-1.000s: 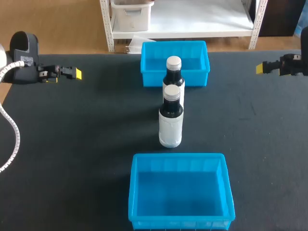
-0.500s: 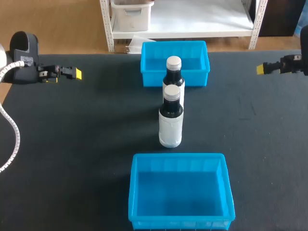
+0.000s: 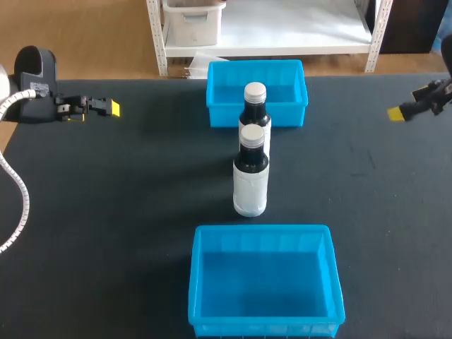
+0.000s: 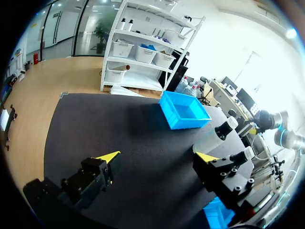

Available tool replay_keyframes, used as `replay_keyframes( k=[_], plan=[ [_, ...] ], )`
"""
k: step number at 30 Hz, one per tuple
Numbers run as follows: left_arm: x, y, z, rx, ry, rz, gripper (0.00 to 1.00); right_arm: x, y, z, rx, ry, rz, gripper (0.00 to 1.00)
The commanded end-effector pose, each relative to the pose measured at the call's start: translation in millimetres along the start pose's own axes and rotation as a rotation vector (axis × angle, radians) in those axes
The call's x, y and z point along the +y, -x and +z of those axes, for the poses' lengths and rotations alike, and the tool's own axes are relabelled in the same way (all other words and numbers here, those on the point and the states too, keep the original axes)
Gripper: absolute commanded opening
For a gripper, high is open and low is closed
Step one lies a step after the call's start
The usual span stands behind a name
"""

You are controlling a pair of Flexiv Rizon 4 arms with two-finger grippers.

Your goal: Pick up the bottle, and place it in the far bin if it is heavy, or in the near bin if it is light.

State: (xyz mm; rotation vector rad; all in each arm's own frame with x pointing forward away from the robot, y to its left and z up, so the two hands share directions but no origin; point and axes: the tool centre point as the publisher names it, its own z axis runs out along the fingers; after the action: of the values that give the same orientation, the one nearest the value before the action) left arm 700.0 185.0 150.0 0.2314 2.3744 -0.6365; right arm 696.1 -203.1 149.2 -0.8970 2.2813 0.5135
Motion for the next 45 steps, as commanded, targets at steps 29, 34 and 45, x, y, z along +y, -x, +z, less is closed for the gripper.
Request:
replay_keyframes(
  k=[29, 34, 45],
  plan=[
    [0.0, 0.0, 0.0, 0.000, 0.000, 0.000, 1.00, 71.4, 27.1, 30.7, -0.232, 0.364, -0.448, 1.00],
    [0.0, 0.0, 0.0, 0.000, 0.000, 0.000, 1.00, 97.2, 31.3, 42.9, -0.233, 0.414, -0.473, 1.00],
    [0.0, 0.0, 0.0, 0.000, 0.000, 0.000, 1.00, 150.4, 40.7, 68.9, -0.233, 0.503, -0.521, 1.00]
  ],
)
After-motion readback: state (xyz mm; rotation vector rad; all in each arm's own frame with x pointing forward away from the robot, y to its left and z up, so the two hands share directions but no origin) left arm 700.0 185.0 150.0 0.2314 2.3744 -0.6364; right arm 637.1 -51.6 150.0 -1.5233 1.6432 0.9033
